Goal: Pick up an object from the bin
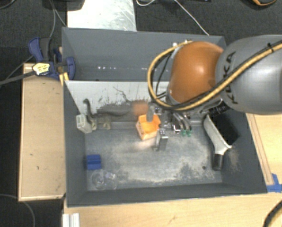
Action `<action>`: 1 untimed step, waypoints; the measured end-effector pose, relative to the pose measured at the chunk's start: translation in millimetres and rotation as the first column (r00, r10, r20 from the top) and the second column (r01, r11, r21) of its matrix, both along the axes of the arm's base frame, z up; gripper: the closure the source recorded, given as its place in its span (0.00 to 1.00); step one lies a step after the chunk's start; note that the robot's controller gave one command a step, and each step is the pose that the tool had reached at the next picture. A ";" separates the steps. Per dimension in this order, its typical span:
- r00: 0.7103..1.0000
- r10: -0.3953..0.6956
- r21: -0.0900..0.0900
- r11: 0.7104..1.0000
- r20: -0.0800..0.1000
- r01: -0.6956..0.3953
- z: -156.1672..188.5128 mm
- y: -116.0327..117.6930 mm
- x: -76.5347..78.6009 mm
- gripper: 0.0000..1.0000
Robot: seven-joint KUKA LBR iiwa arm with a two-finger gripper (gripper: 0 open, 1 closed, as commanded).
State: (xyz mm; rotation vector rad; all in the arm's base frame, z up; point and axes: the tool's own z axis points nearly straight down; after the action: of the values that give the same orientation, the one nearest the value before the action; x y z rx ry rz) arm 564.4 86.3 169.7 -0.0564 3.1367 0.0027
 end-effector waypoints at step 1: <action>0.993 0.117 0.000 0.993 -0.005 -0.117 -26.9 4.8 14.7 0.00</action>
Offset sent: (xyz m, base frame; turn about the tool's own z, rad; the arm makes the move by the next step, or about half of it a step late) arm 0.0261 -0.0036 -0.0790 -0.2906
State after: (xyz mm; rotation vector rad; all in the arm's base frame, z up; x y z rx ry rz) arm 579.1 91.1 142.8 -0.2402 3.1328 0.0026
